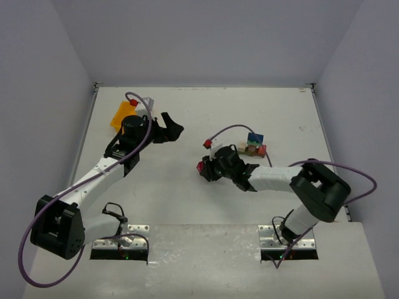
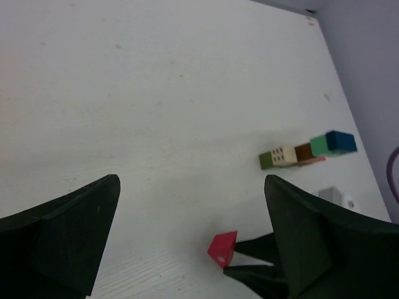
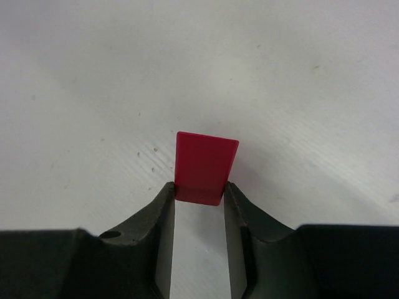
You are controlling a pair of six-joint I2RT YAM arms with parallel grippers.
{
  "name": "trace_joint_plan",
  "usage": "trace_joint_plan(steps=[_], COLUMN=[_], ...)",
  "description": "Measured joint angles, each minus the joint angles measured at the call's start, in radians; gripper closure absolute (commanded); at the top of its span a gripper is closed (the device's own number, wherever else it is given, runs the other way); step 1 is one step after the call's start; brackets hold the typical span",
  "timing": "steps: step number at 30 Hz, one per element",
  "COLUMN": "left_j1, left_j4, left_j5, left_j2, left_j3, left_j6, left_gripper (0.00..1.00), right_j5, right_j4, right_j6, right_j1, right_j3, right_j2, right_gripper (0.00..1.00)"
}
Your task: Build the wood block tower
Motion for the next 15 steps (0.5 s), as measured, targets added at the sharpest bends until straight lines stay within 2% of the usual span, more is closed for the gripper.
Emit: trace_joint_plan(steps=[4,8,11,15], left_j1=[0.0,0.0,-0.004,-0.012], left_j4=[0.158,0.316,0.425,0.541], left_j5=[0.327,0.585,0.723,0.837], left_j2=[-0.004,-0.031,-0.054,-0.067], left_j3=[-0.065,-0.119,-0.154,-0.179], left_j6=[0.058,0.077,0.075,0.065], left_gripper=[0.0,0.0,0.0,0.0], right_j5=[-0.167,-0.348,-0.45,-0.539], right_j4=[0.053,0.155,0.205,0.236], right_j6=[0.002,0.032,0.059,0.08], right_j1=[-0.077,-0.145,-0.194,-0.203], right_j3=[-0.066,-0.11,-0.136,-0.145], right_j2=[-0.209,-0.392,-0.488,-0.553], right_gripper=[0.83,0.83,0.83,0.83])
